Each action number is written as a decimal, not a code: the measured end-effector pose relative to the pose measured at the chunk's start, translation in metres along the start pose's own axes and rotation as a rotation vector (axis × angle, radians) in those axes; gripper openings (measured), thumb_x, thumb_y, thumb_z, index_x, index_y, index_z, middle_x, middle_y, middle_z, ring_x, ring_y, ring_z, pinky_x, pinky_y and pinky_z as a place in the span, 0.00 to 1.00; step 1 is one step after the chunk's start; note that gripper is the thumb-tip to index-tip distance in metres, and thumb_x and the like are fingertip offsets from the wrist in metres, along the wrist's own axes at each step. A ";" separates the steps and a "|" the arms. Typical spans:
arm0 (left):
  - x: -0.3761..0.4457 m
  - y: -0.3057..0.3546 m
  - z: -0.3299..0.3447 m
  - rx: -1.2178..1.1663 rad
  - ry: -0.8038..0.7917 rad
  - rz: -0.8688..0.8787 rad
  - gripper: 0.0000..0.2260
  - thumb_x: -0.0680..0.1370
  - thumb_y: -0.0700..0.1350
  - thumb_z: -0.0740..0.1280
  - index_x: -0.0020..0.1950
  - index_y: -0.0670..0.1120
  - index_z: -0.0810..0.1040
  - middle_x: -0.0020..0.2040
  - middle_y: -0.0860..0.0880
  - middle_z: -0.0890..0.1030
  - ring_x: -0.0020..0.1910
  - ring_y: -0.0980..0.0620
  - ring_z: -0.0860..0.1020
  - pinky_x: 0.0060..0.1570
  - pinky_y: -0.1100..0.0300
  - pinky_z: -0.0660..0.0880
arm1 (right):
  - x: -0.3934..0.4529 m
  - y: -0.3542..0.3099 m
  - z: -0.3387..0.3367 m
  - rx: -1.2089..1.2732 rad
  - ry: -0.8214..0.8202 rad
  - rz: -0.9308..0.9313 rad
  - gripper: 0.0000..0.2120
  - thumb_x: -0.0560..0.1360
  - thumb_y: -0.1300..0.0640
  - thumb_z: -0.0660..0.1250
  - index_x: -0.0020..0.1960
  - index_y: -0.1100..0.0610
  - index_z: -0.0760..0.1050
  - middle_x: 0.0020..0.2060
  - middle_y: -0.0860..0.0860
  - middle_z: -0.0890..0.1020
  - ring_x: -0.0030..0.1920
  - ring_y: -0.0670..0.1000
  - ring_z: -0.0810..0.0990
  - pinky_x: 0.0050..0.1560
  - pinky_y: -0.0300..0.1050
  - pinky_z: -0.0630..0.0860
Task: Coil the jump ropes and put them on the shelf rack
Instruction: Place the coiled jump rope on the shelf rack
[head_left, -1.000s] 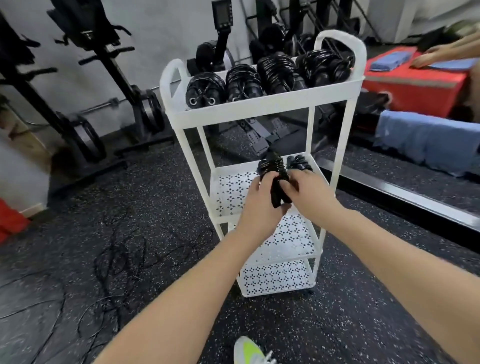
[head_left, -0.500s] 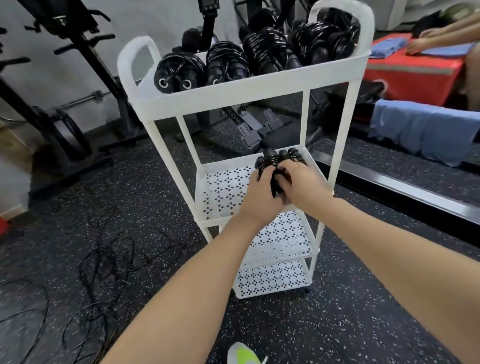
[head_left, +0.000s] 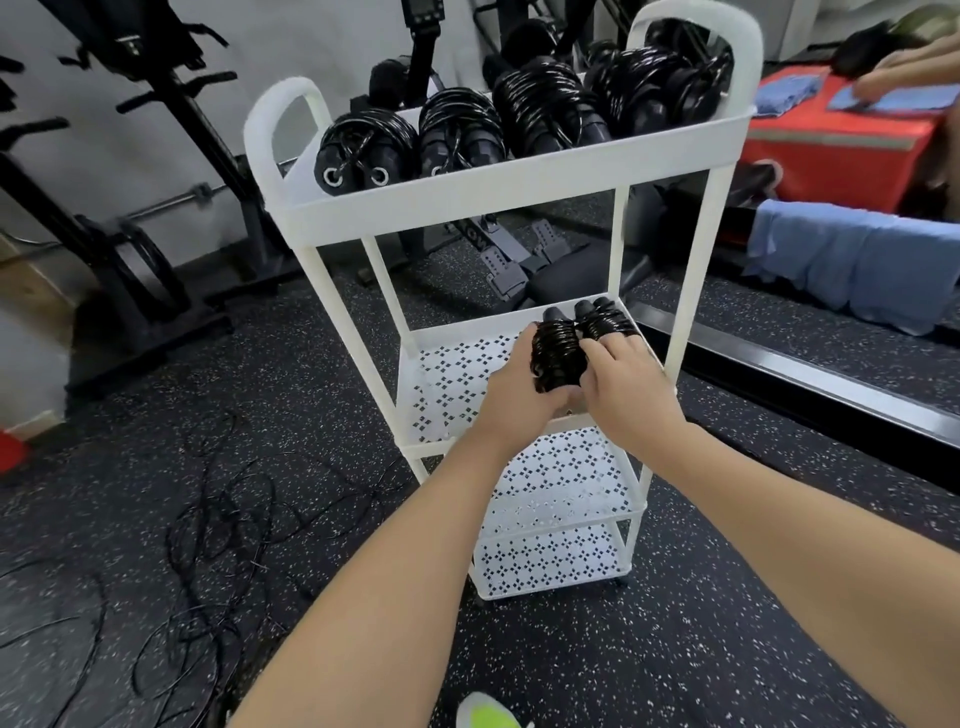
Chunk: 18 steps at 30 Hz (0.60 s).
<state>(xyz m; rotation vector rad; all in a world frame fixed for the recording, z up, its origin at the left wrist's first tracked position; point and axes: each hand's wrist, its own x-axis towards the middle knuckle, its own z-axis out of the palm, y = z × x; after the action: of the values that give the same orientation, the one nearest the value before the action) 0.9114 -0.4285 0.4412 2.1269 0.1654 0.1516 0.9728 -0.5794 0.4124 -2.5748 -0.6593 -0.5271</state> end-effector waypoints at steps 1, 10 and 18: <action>0.000 0.001 0.001 0.017 0.013 -0.013 0.28 0.76 0.44 0.75 0.74 0.55 0.68 0.57 0.54 0.82 0.54 0.58 0.82 0.56 0.64 0.79 | -0.002 0.001 0.001 0.007 0.015 0.003 0.19 0.79 0.53 0.53 0.57 0.62 0.78 0.46 0.57 0.78 0.46 0.60 0.73 0.43 0.55 0.76; 0.007 -0.002 0.012 0.119 0.036 -0.002 0.29 0.76 0.46 0.76 0.74 0.48 0.70 0.61 0.52 0.81 0.54 0.57 0.80 0.52 0.71 0.76 | -0.007 0.000 0.001 -0.050 0.065 -0.020 0.13 0.79 0.54 0.59 0.57 0.61 0.75 0.48 0.57 0.76 0.47 0.59 0.72 0.46 0.53 0.73; -0.019 0.009 0.009 0.209 0.143 -0.021 0.25 0.77 0.51 0.71 0.73 0.51 0.70 0.66 0.50 0.77 0.65 0.49 0.74 0.65 0.48 0.75 | -0.009 -0.015 -0.020 -0.039 0.028 -0.007 0.19 0.76 0.57 0.65 0.65 0.62 0.75 0.54 0.59 0.79 0.52 0.63 0.76 0.52 0.56 0.74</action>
<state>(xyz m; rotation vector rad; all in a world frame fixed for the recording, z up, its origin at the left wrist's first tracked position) 0.8945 -0.4442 0.4434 2.3220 0.2989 0.2855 0.9530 -0.5802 0.4295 -2.5970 -0.6550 -0.5824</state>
